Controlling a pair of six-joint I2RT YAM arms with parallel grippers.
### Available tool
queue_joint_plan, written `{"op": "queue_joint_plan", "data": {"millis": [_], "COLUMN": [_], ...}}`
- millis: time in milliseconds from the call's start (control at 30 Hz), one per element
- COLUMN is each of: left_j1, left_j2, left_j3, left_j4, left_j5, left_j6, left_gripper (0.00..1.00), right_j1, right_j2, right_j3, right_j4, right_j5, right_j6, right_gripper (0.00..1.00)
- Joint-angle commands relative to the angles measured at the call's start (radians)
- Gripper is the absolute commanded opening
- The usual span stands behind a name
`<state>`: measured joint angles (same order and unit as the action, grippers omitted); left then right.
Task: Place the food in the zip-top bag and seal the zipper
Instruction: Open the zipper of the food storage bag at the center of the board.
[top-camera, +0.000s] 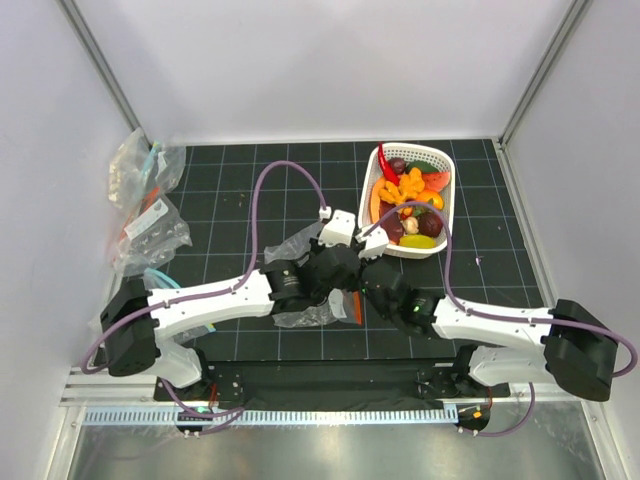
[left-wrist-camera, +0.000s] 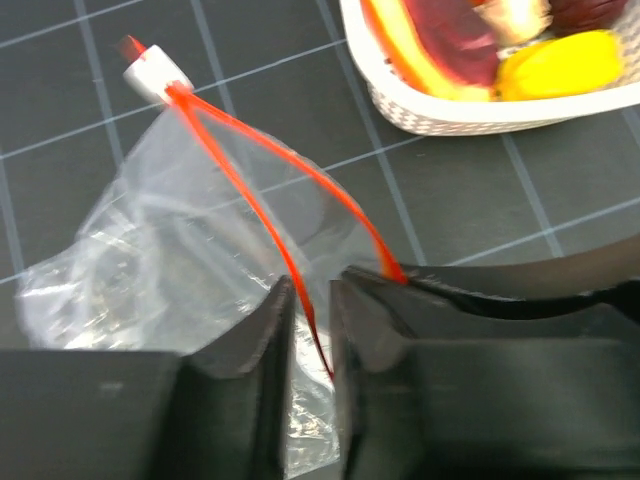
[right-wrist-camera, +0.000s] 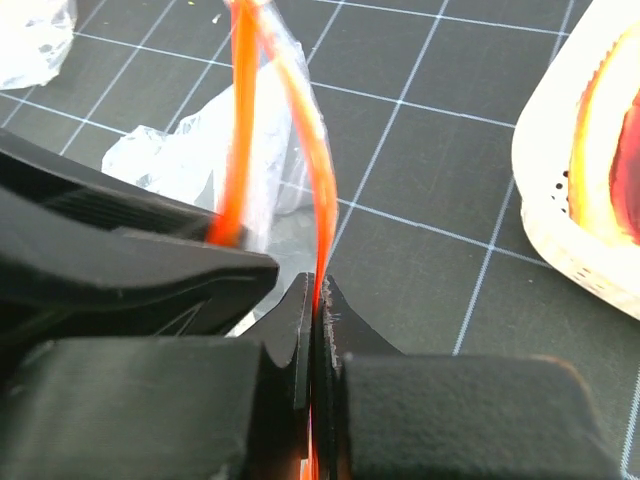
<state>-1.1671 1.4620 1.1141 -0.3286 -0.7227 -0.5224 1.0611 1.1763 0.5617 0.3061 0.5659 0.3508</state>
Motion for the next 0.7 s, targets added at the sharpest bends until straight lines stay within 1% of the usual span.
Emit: {"op": "queue_joint_plan", "data": {"millis": [0, 33, 67, 200, 333, 400, 433, 533, 667], "left_j1": [-0.005, -0.005, -0.006, -0.016, -0.019, -0.017, -0.019, -0.019, -0.017], "left_j2": [0.030, 0.038, 0.049, 0.078, 0.112, 0.126, 0.130, 0.135, 0.156], "left_j3": [0.059, 0.070, 0.073, 0.084, 0.102, 0.115, 0.119, 0.121, 0.141], "left_j4": [-0.096, -0.105, -0.109, -0.110, -0.101, -0.125, -0.136, -0.153, -0.177], "left_j5": [-0.087, -0.084, -0.077, -0.051, -0.035, -0.069, -0.082, -0.112, -0.115], "left_j6": [-0.016, -0.021, -0.021, -0.031, -0.036, -0.036, -0.040, -0.053, -0.059], "left_gripper": [0.26, 0.29, 0.34, 0.41, 0.42, 0.39, 0.36, 0.34, 0.36], "right_j1": [-0.003, -0.003, -0.003, -0.003, -0.003, -0.003, -0.003, -0.003, -0.003], "right_j2": [0.002, -0.006, -0.010, -0.049, -0.073, -0.070, -0.070, -0.081, -0.104], "right_j3": [0.026, 0.024, 0.021, 0.001, -0.031, -0.031, -0.025, -0.032, -0.040], "right_j4": [0.056, 0.054, 0.054, 0.067, 0.102, 0.108, 0.103, 0.090, 0.082], "right_j5": [0.002, 0.006, 0.011, 0.032, 0.043, 0.037, 0.040, 0.077, 0.153], "right_j6": [-0.007, -0.006, -0.006, -0.003, 0.001, 0.002, 0.002, 0.013, 0.039], "right_gripper": [0.01, 0.01, 0.01, 0.01, 0.01, 0.01, 0.01, 0.01, 0.01]}}
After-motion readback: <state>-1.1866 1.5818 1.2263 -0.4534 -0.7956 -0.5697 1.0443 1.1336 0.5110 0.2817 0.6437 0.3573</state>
